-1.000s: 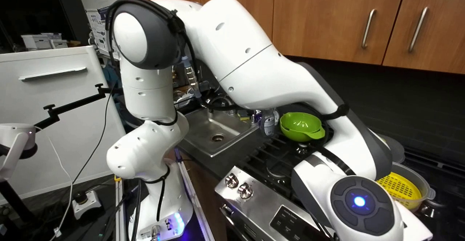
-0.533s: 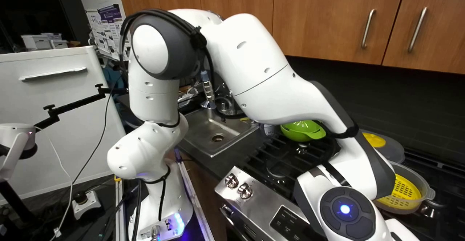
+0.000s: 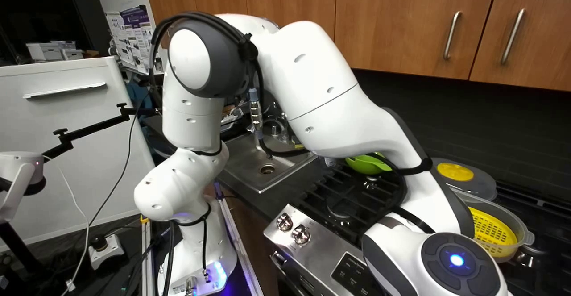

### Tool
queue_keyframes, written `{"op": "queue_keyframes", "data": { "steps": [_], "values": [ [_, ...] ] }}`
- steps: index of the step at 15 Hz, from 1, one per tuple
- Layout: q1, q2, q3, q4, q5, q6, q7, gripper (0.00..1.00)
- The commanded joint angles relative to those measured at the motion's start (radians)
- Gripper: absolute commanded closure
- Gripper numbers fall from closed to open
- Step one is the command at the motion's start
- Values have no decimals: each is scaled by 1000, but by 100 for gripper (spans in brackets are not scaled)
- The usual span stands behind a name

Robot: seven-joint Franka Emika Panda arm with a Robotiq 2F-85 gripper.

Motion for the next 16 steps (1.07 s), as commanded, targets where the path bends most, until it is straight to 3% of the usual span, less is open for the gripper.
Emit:
{"op": "queue_keyframes", "data": {
  "steps": [1, 7, 16],
  "values": [
    [26, -15, -51, 29, -138, -84, 180, 0],
    [-5, -42, -14, 76, -160, -174, 253, 0],
    [8, -13, 4, 94, -158, -173, 275, 0]
  ]
}}
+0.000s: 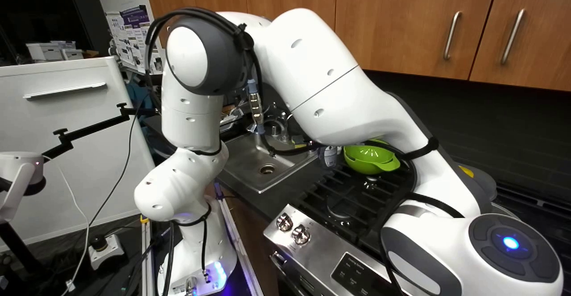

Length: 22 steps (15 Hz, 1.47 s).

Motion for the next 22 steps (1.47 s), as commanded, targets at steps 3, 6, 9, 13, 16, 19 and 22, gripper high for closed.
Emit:
{"op": "queue_keyframes", "data": {
  "steps": [3, 6, 9, 13, 16, 19, 22],
  "values": [
    [1, 18, 4, 10, -13, -4, 41, 0],
    [0, 25, 10, 5, -13, 1, 42, 0],
    [-1, 28, 18, -2, -11, 3, 34, 7],
    [-1, 35, 24, 1, -14, 11, 39, 45],
    [-9, 41, 23, 18, -12, 3, 44, 66],
    [-16, 50, 21, 35, -14, -11, 52, 89],
    [-21, 67, 22, 49, -16, -12, 69, 100]
  ]
}}
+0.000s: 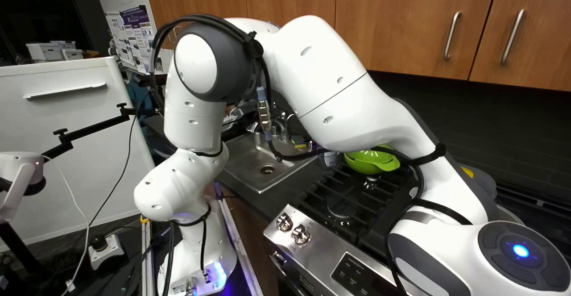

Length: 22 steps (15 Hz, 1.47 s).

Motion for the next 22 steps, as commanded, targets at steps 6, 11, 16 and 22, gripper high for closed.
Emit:
{"op": "queue_keyframes", "data": {
  "steps": [6, 11, 16, 22],
  "values": [
    [-3, 41, 6, 5, -27, 5, 50, 74],
    [1, 36, 11, -9, -26, 20, 45, 55],
    [-1, 22, 15, -25, -15, 8, 33, 38],
    [1, 13, 17, -51, -21, 56, -14, 2]
  ]
}}
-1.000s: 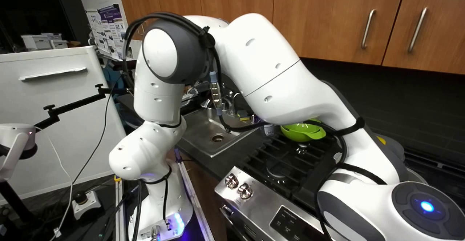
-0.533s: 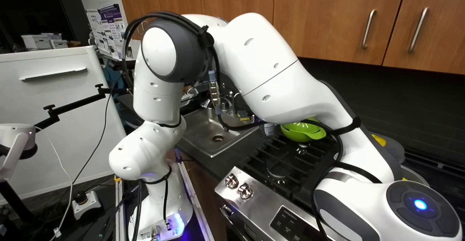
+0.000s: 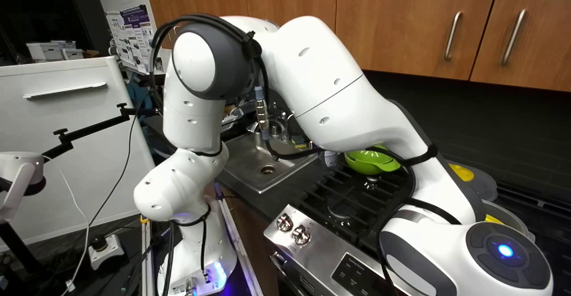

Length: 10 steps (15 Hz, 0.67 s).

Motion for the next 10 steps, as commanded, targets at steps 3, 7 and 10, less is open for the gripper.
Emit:
{"op": "queue_keyframes", "data": {
  "steps": [3, 7, 10],
  "values": [
    [0, -1, 0, -35, -28, 108, -41, 0],
    [-20, -27, 7, -66, -59, 188, -43, 0],
    [-31, -31, 16, -76, -77, 212, -32, 0]
  ]
}}
